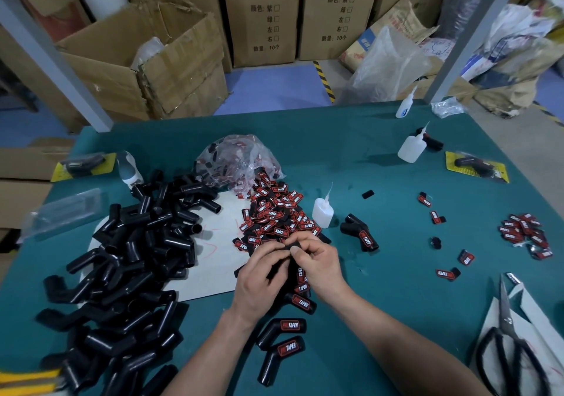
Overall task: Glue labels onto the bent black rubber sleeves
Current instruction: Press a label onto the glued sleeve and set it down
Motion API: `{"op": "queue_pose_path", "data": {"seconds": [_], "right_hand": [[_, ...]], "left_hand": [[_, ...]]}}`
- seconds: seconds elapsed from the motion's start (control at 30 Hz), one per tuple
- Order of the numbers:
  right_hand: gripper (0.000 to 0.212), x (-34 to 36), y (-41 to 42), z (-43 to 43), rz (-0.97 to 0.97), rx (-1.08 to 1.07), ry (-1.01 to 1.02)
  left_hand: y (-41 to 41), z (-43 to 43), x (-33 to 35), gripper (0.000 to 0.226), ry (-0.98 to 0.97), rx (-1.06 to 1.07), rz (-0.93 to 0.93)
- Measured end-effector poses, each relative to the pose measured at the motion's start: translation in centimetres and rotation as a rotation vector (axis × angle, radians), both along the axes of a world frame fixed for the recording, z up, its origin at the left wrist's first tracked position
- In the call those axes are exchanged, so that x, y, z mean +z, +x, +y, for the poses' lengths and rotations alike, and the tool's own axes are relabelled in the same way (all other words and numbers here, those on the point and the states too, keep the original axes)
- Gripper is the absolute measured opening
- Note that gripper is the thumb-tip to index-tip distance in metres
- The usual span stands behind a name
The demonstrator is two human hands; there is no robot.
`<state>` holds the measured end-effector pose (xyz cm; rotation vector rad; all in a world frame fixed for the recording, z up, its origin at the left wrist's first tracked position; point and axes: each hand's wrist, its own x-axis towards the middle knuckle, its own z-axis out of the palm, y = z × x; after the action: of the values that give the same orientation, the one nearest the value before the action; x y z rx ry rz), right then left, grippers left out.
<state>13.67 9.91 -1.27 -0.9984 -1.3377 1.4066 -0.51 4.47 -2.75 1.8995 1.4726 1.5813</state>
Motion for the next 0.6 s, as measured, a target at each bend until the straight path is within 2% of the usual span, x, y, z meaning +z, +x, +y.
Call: {"op": "queue_pose_path", "data": {"seconds": [0.27, 0.43, 0.6], "right_hand": [[0.02, 0.17, -0.24, -0.27, -0.038, 0.01, -0.025], [0.02, 0.15, -0.19, -0.18, -0.012, -0.014, -0.013], [0.026, -0.17, -0.21, 0.0, 0.038, -0.001, -0.084]], "left_hand": [[-0.24, -0.03, -0.24, 0.019, -0.097, 0.051, -0.118], [0.04, -0.04, -0.32, 0.019, -0.117, 0.041, -0.129], [-0.09, 0.06, -0.08, 0.018, -0.115, 0.055, -0.205]]}}
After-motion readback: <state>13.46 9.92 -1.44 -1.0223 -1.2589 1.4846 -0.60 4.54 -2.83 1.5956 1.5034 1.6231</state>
